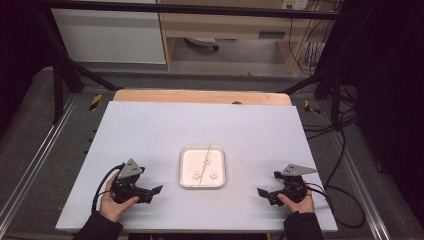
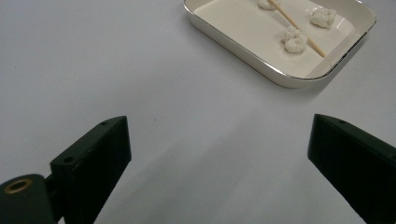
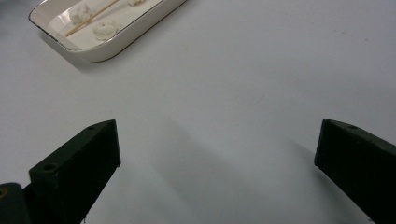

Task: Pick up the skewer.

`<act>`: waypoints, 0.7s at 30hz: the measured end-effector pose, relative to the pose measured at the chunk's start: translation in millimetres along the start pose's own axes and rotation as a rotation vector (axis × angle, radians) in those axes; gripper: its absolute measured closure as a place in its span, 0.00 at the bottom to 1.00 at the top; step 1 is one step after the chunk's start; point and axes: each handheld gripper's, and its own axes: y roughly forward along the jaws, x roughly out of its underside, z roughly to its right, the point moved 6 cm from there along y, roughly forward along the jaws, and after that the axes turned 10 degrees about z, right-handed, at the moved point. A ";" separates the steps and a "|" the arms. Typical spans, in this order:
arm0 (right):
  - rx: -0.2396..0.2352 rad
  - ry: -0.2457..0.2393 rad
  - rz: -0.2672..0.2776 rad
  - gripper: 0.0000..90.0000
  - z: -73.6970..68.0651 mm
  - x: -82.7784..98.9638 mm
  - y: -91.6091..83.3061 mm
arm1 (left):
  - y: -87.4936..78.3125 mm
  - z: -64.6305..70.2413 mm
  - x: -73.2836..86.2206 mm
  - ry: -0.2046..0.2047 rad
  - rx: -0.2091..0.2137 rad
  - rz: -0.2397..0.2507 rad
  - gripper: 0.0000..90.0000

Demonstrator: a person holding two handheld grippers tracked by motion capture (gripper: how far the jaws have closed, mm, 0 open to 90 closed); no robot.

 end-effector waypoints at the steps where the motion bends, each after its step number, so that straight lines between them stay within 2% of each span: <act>1: 0.001 -0.002 0.001 0.01 0.1 0.0 0.1 | 0.6 1.0 -0.9 0.004 -0.002 -0.002 0.07; 6: 0.001 -0.001 0.000 0.01 0.2 0.0 0.1 | 4.3 4.8 -5.8 0.004 0.001 -0.009 0.07; 15: 0.006 0.001 -0.002 0.01 0.1 0.2 0.5 | 10.9 16.5 -17.6 0.034 0.005 -0.028 0.09; 21: 0.006 0.000 -0.003 0.01 0.2 0.2 0.5 | 17.5 25.0 -30.3 0.044 0.011 -0.015 0.15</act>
